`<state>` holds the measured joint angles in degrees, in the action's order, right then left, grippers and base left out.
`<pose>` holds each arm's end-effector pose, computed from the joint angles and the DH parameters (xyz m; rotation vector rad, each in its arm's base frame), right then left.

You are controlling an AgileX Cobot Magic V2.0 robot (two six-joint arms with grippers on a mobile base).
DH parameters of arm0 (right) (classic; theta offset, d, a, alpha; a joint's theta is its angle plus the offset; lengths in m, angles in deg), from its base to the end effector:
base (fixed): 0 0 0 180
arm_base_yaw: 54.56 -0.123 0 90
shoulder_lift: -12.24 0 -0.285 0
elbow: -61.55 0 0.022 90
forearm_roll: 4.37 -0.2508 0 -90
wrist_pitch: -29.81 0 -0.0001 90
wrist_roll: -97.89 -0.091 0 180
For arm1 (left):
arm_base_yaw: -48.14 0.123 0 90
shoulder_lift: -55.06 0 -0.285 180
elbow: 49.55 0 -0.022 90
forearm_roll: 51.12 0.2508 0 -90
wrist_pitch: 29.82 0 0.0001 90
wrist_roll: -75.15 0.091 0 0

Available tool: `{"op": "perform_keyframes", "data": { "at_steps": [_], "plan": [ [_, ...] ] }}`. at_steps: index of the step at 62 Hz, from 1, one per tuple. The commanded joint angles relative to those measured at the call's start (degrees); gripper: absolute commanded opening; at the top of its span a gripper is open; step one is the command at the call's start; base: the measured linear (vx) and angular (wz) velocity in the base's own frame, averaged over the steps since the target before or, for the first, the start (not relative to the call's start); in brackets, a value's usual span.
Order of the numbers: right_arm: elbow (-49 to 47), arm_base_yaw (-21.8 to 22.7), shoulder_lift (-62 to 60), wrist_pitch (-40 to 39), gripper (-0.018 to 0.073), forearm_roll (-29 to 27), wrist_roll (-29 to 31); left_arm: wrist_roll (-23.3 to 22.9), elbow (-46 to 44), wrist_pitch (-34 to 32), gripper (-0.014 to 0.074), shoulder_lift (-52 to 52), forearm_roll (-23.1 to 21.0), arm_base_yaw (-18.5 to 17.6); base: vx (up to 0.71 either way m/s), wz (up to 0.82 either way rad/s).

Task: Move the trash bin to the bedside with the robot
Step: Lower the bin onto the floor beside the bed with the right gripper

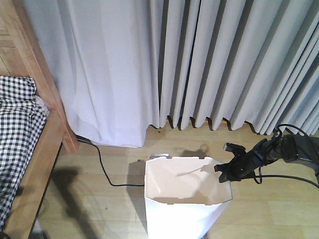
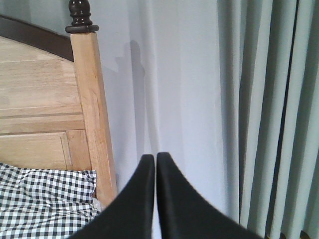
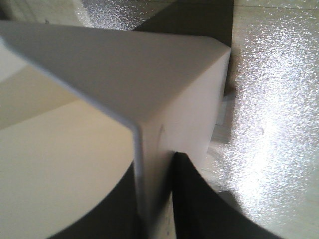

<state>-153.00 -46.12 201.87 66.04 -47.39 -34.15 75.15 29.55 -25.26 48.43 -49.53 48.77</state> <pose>0.4028 -0.0226 -0.2260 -0.0497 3.0583 0.6495 0.0564 0.0008 0.1960 0.0114 1.5759 0.0320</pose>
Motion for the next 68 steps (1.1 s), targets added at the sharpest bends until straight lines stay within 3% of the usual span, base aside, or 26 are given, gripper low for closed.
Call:
{"op": "perform_keyframes", "data": {
  "at_steps": [1,26,51,68],
  "plan": [
    [-1.4,-0.4,-4.7,6.7,0.0060,-3.0,-0.8,-0.8,0.7,-4.2,-0.0006,0.4,-0.5,-0.4,0.00,0.00],
    [-1.4,-0.4,-4.7,4.9,0.0177,-0.8,-1.3,-0.8,0.7,-4.2,-0.0006,0.4,-0.5,-0.4,0.00,0.00],
    [-1.4,-0.4,-4.7,4.5,0.0477,0.5,-1.2,-0.8,0.7,-4.2,-0.0006,0.4,-0.5,-0.4,0.00,0.00],
    [-1.4,-0.3,-4.7,3.7,0.0496,1.0,-1.2,-0.8,0.7,-4.2,-0.0006,0.4,-0.5,-0.4,0.00,0.00]
  ]
}}
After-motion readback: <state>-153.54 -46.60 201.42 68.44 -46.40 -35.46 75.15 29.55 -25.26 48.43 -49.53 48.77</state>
